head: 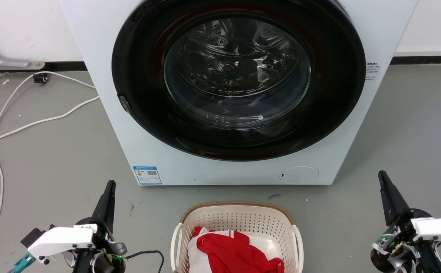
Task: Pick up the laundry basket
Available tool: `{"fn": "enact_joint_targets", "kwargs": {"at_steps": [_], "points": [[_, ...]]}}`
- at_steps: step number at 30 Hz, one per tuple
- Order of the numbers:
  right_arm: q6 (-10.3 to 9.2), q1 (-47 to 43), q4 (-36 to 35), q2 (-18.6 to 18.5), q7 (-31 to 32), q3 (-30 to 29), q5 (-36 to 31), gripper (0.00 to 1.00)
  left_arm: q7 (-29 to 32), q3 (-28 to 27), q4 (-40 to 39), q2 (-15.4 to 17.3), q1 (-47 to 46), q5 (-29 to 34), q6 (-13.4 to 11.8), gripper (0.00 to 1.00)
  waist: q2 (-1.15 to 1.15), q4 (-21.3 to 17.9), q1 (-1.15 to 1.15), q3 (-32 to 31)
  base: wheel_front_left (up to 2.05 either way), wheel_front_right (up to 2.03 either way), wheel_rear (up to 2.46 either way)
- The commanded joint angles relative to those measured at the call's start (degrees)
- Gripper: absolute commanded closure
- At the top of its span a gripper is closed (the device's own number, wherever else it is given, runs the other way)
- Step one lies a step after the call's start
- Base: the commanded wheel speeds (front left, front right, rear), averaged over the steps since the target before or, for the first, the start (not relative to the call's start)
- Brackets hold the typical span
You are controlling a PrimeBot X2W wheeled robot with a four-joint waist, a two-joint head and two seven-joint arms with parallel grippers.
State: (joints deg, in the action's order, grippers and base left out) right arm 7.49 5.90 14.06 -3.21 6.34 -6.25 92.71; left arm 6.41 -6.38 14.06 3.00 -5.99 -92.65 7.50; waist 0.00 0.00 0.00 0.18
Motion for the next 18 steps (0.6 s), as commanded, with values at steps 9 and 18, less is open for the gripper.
{"fn": "enact_joint_targets", "kwargs": {"at_steps": [9,18], "points": [[0.00,-1.27,1.34,0.15,-0.11,0.13,-0.04,0.00,-0.13,0.22,1.39,-0.25,1.20,0.19,-0.01,0.00,0.00,0.00,0.00,0.00,0.00,0.00,0.00],[0.00,-2.28,-0.30,0.16,-2.73,1.35,-1.46,0.00,-2.75,1.09,-0.69,-0.23,2.25,1.72,-0.01,0.00,0.00,-0.04,0.00,0.00,0.00,0.00,0.00]]}}
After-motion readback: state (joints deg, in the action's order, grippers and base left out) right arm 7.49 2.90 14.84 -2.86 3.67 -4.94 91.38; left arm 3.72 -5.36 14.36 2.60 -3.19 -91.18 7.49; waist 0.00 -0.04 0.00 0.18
